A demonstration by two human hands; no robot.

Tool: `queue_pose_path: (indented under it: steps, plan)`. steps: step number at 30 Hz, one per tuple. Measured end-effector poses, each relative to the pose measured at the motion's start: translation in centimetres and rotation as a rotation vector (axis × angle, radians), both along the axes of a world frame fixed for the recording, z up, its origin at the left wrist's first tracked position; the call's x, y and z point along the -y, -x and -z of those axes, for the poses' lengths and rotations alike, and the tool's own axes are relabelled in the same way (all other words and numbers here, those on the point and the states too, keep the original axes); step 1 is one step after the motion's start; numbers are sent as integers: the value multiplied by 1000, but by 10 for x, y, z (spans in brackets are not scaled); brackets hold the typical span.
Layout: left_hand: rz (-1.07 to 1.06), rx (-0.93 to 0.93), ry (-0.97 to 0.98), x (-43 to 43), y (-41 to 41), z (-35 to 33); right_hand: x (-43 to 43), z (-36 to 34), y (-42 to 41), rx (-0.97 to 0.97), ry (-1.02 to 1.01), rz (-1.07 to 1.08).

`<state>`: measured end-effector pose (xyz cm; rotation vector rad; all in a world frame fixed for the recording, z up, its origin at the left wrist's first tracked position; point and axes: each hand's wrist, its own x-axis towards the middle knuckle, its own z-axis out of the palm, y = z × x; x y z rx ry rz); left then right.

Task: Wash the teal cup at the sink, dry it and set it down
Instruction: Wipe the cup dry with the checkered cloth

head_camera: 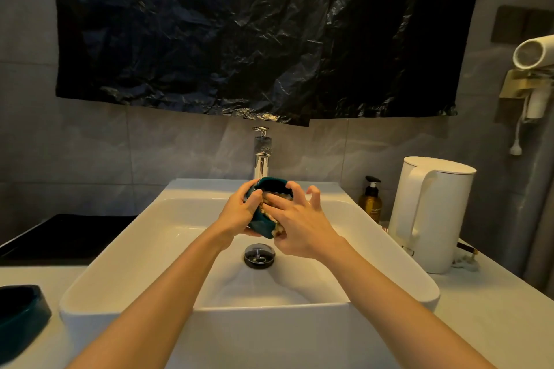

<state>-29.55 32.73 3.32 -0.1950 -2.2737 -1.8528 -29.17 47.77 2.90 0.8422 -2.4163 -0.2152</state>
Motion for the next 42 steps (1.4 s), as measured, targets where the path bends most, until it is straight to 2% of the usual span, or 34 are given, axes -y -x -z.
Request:
queue_pose_path:
  steps: [8,16,18,21,23,26,34,38,42]
  plan:
    - [-62,-51,2,-1,4,6,1,2,1,-73,11,139]
    - [-192,-122,24,5,7,8,4,-5,-6,2,70,13]
    - [-186,-124,23,6,7,8,4,-2,-5,67,143,-32]
    - [-147,-152,32,6,7,6,6,5,-3,283,419,-108]
    - [-125,-168,44,6,7,6,9,9,-1,345,501,-126]
    - [-88,-159,39,5,8,6,7,9,3,288,461,-102]
    - [-112,-185,35,7,10,6,-4,1,6,-87,63,28]
    - [-125,-196,113,10,10,9,-2,5,6,-32,50,-63]
    - [-92,-186,121,8,9,9,2,11,3,39,170,-119]
